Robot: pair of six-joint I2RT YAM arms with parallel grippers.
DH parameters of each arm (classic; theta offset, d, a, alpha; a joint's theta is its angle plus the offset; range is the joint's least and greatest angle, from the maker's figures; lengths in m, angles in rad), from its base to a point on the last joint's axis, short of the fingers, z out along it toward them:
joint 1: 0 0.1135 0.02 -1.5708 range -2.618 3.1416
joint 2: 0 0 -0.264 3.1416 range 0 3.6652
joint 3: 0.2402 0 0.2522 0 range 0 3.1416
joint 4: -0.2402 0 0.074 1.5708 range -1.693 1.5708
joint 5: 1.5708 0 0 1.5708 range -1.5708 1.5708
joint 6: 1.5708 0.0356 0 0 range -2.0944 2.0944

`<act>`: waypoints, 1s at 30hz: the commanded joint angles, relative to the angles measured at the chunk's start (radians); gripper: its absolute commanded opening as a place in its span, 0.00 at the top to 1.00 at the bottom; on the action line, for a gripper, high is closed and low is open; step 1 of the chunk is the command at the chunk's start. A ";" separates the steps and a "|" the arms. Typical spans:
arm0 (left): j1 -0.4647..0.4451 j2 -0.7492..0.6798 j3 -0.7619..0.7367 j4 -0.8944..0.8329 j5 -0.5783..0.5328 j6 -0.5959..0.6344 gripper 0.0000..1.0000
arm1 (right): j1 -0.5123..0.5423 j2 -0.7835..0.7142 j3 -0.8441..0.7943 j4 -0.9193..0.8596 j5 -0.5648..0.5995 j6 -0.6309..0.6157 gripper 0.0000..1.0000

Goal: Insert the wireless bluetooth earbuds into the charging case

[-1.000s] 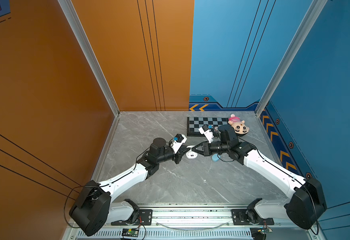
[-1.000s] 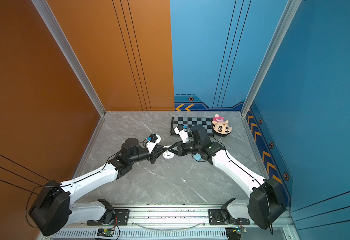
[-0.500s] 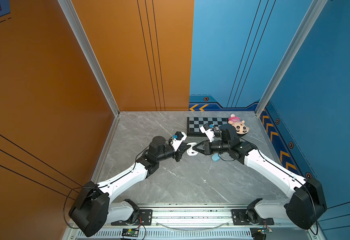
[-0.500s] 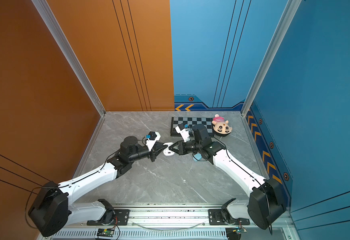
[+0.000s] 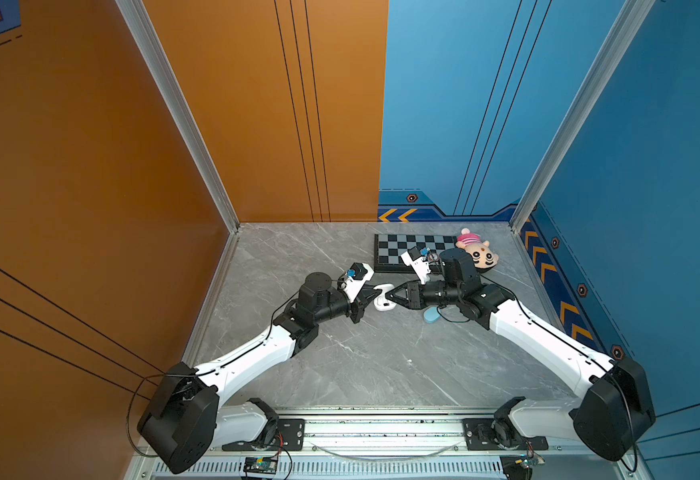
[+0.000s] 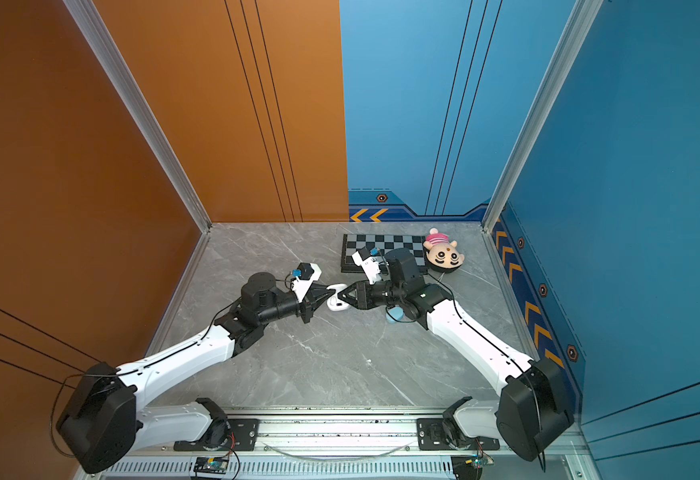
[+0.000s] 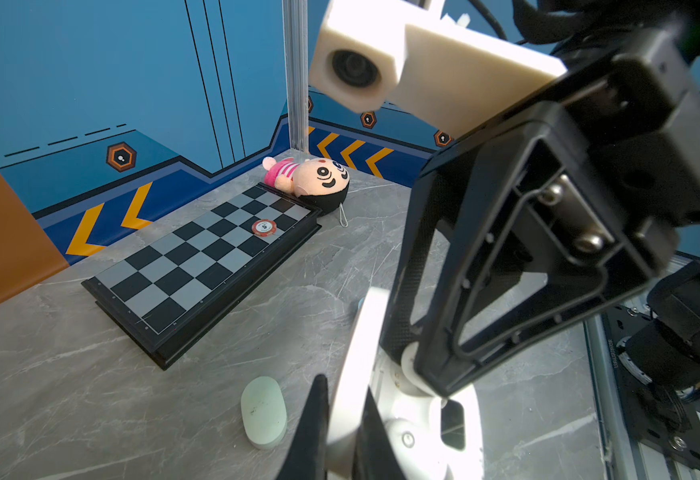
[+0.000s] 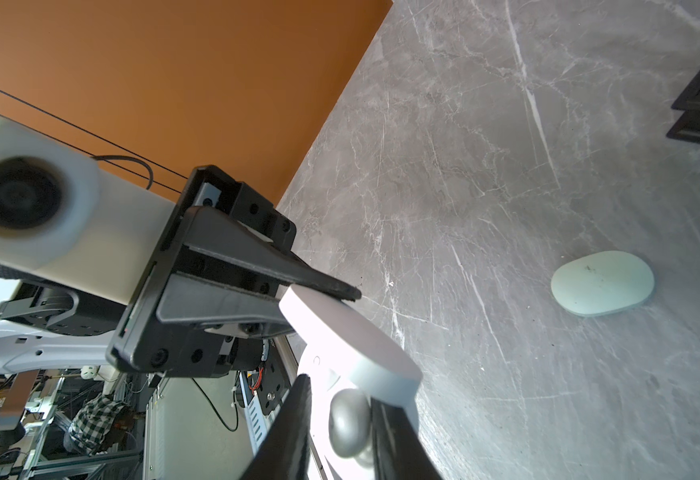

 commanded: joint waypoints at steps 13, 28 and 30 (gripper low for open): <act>-0.045 -0.012 0.032 0.038 0.035 -0.003 1.00 | -0.046 -0.070 0.069 0.018 0.113 0.014 0.51; -0.158 0.157 0.089 0.054 0.014 0.095 1.00 | -0.238 -0.236 0.022 -0.170 0.529 0.304 0.51; -0.196 0.215 0.115 0.056 -0.007 0.123 1.00 | -0.267 -0.234 -0.005 -0.239 0.594 0.346 0.52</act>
